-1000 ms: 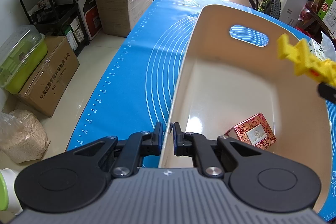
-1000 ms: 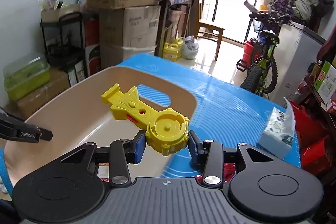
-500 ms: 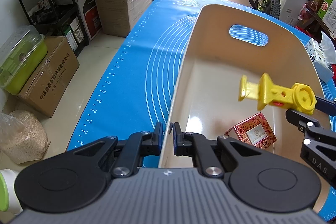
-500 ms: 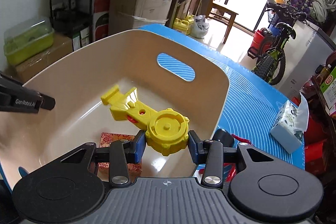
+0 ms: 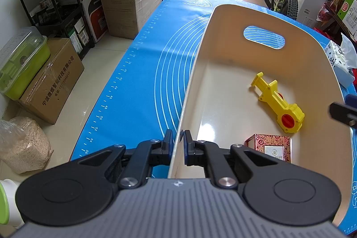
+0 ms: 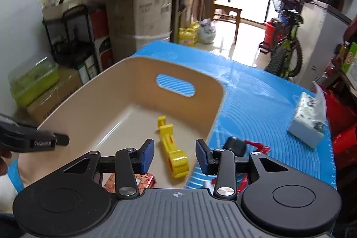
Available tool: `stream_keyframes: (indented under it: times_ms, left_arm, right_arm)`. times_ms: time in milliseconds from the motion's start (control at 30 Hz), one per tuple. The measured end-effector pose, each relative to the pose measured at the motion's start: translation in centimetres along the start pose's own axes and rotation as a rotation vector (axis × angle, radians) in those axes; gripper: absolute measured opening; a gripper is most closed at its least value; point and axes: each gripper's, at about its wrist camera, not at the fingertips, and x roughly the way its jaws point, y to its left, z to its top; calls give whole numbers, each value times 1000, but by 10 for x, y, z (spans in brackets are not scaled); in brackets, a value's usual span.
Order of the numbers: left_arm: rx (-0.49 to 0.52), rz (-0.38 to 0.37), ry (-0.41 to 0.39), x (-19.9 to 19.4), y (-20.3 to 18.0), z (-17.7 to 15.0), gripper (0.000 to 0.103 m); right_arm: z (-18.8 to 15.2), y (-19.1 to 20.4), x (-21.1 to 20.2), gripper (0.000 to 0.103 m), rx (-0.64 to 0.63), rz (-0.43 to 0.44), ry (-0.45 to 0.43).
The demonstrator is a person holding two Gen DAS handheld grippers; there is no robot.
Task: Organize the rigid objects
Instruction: 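Lower the yellow toy into the basket and open the right gripper, then move the right gripper to the tape roll holding the pill bottle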
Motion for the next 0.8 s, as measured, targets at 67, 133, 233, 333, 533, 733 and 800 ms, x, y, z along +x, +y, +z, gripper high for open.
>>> stream_keyframes:
  times_ms: [67,133,233,333,533,733,800]
  left_arm:
    - [0,0,0,0,0,0,11]
    - [0,0,0,0,0,0,11]
    - [0,0,0,0,0,0,11]
    - [1,0,0,0,0,0,11]
    - [1,3,1,0,0,0,12]
    - [2,5,1,0,-1,0,12]
    - [3,6,1,0,0,-1,12]
  right_arm:
    - [0,-9,-7,66,15,-9,-17]
    - [-2,-19,-13,67,34,-18,-25]
    - [-9,-37,-21,67,68,-50,-31]
    - [-18,-59,-27,68,115,-86,-34]
    - [-46,-103,-32,70,191,-184,-4]
    - [-73,-127,-22,71,228,-246,44]
    - [-81,-132,-14,71,249,-242,65]
